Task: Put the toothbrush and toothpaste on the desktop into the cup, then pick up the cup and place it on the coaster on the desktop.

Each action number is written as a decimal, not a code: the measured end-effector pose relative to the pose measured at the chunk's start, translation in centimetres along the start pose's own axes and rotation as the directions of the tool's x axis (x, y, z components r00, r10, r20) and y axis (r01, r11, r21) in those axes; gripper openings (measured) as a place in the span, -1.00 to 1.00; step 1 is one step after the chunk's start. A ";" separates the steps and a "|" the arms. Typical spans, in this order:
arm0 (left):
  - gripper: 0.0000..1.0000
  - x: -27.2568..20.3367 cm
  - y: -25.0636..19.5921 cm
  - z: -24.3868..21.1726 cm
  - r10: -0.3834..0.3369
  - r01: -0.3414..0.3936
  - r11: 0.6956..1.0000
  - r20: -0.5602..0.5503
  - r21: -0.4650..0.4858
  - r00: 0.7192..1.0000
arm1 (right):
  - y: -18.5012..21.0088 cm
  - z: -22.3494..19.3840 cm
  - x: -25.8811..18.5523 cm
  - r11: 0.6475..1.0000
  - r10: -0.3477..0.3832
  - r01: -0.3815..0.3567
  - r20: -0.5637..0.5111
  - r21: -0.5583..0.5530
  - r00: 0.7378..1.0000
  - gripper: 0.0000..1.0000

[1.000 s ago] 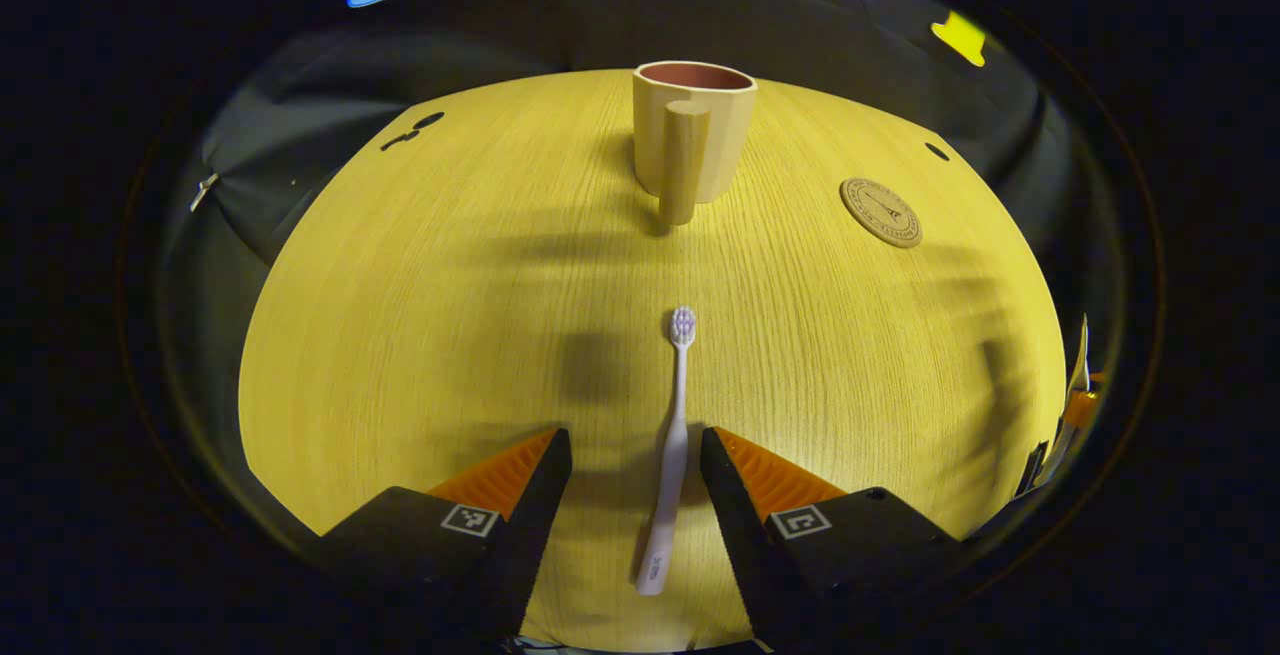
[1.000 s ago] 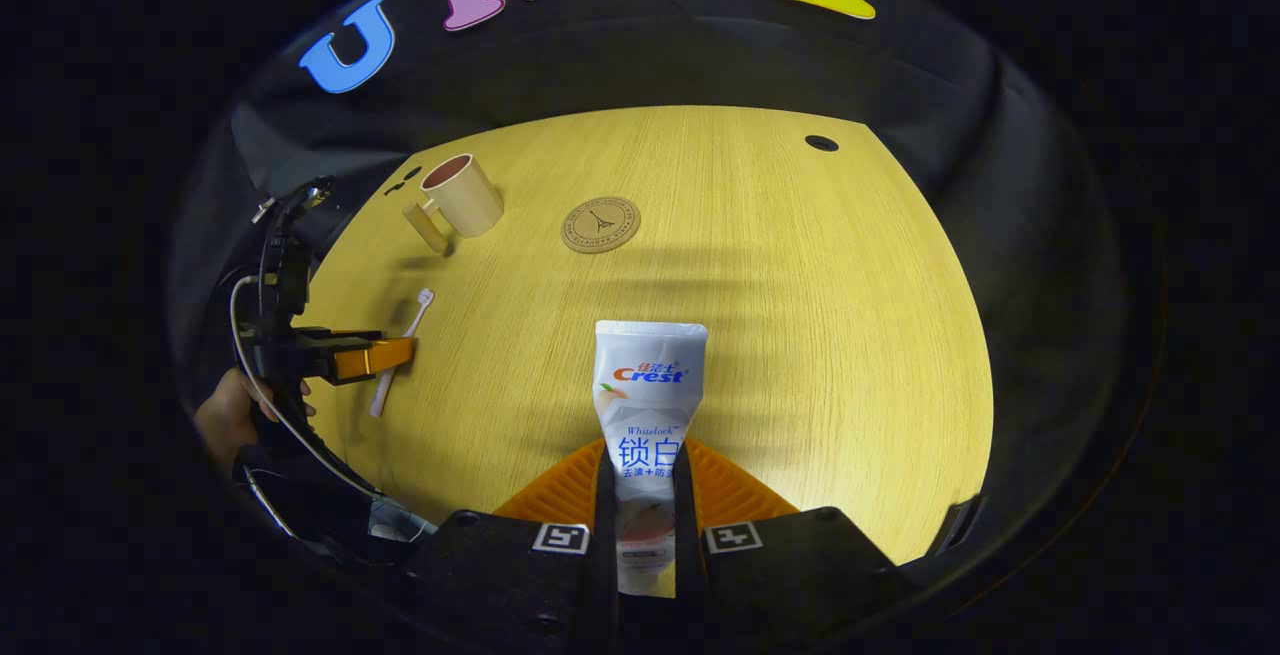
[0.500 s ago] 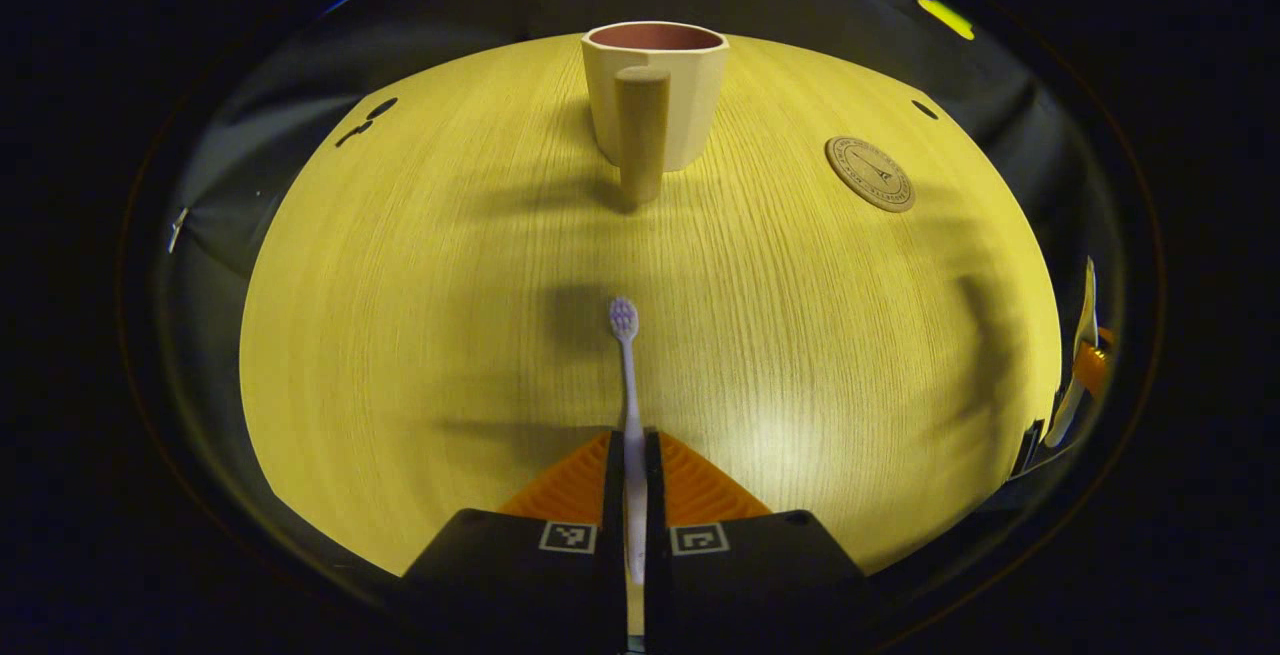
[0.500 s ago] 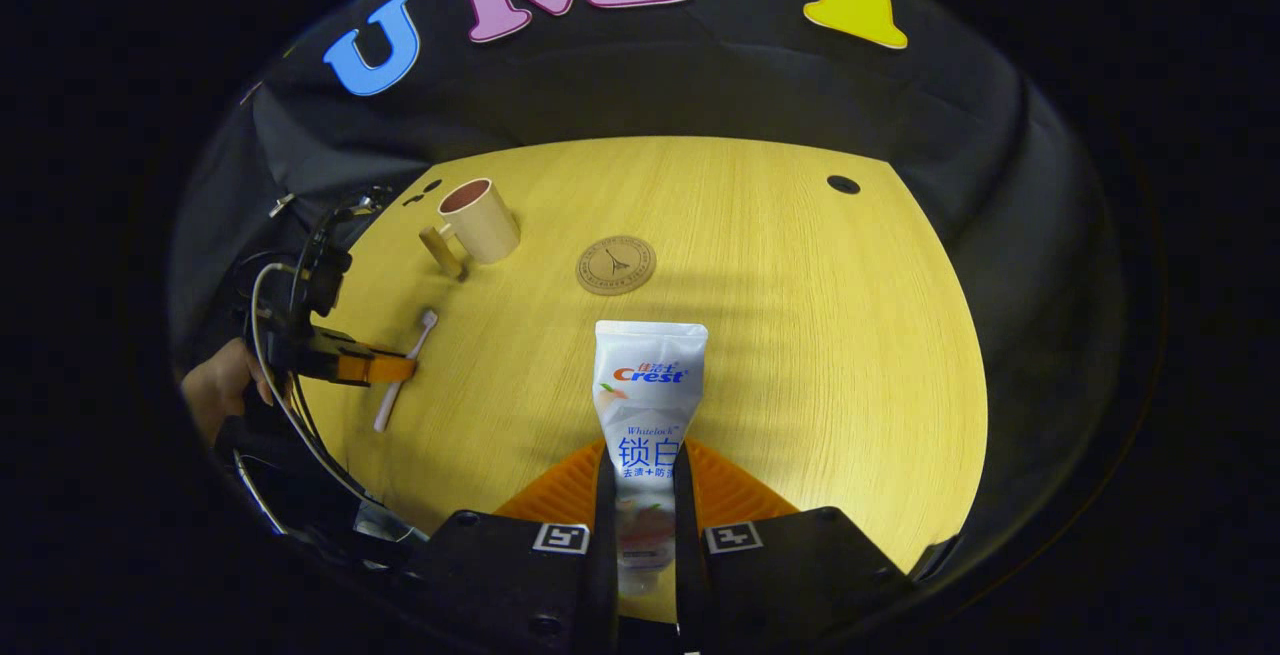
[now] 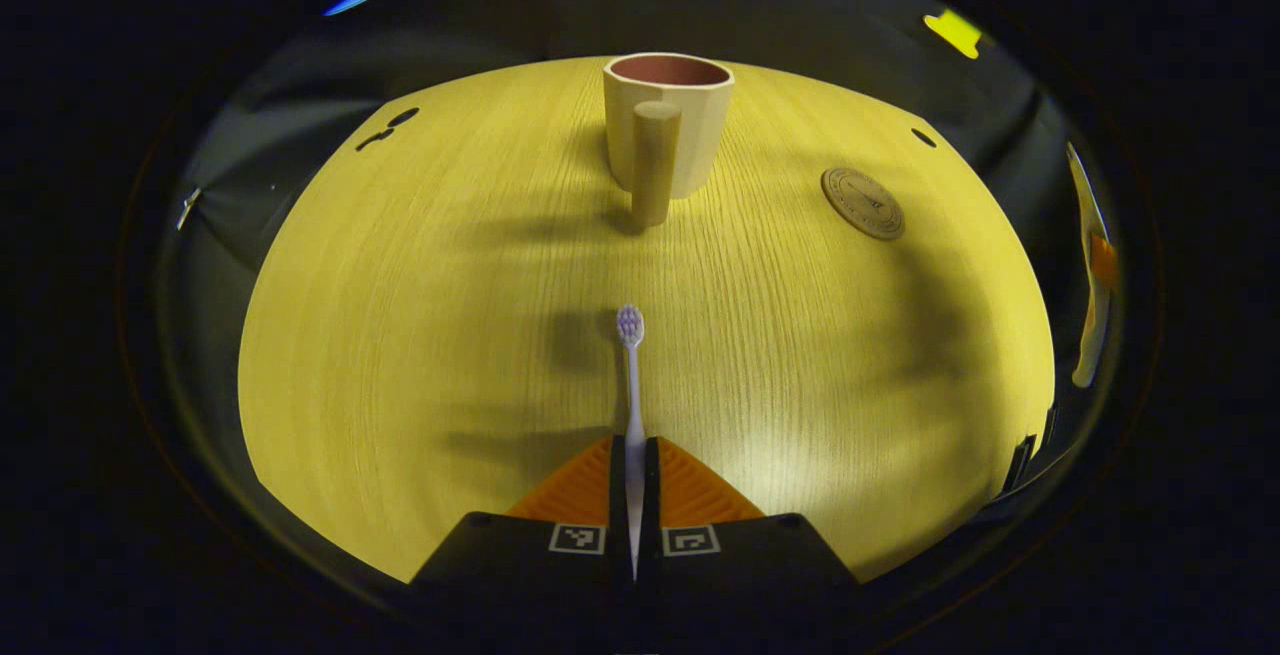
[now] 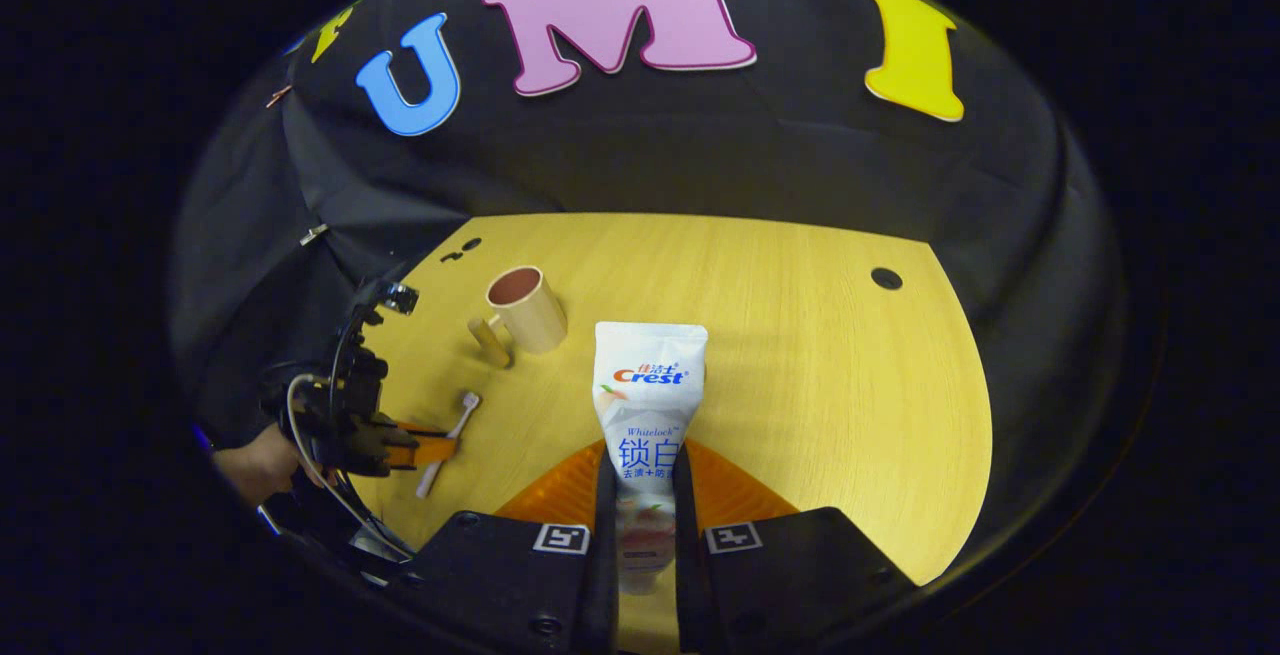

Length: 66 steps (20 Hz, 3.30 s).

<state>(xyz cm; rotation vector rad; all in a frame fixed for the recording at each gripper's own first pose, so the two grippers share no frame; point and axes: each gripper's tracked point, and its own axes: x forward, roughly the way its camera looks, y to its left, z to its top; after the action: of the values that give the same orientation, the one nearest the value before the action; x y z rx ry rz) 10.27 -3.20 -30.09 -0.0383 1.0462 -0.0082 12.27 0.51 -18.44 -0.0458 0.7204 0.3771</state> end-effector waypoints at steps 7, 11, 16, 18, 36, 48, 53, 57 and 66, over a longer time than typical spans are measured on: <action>-0.87 -4.9 0.7 1.4 -0.035 0.055 0.993 0.183 -0.105 0.983 | 4.6 7.2 2.3 0.997 0.069 -0.063 0.121 -0.051 0.990 -0.47; -0.87 -8.1 1.6 1.7 -0.025 0.065 0.988 0.273 -0.138 0.962 | 7.8 11.4 4.2 0.992 0.114 -0.100 0.203 -0.076 0.973 -0.46; -0.87 -12.3 3.0 2.4 -0.007 0.087 0.976 0.368 -0.201 0.930 | 12.6 14.8 7.8 0.982 0.170 -0.143 0.261 -0.121 0.950 -0.46; -0.87 -13.8 4.0 2.8 0.007 0.089 0.971 0.398 -0.223 0.917 | 14.1 15.6 9.5 0.981 0.182 -0.156 0.270 -0.115 0.946 -0.46; -0.87 -17.9 10.4 3.2 0.124 0.103 0.911 0.504 -0.399 0.855 | 16.0 14.7 23.8 0.997 0.072 -0.068 0.328 -0.022 0.942 -0.46; -0.87 -16.3 6.5 5.6 0.065 0.129 0.937 0.524 -0.325 0.849 | 16.4 10.6 22.6 0.987 0.157 -0.143 0.242 -0.074 0.957 0.96; -0.88 -15.9 4.4 8.5 0.034 0.159 0.948 0.585 -0.276 0.810 | 15.4 12.3 17.6 0.984 0.180 -0.167 0.309 -0.067 0.934 0.96; -0.87 -16.2 2.8 13.2 -0.005 0.213 0.951 0.678 -0.224 0.735 | 12.2 13.1 13.5 0.989 0.150 -0.139 0.365 -0.056 0.919 0.97; -0.98 -14.3 0.9 23.4 -0.020 0.274 0.951 0.857 -0.142 0.515 | 2.3 12.3 9.1 0.999 0.004 -0.017 0.397 0.029 0.918 0.96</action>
<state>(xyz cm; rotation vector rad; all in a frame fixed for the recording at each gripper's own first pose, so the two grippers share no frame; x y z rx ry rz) 23.34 -1.32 -6.01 -0.3486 0.0177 -0.0062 25.58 7.66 -14.89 0.0644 0.3227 0.3706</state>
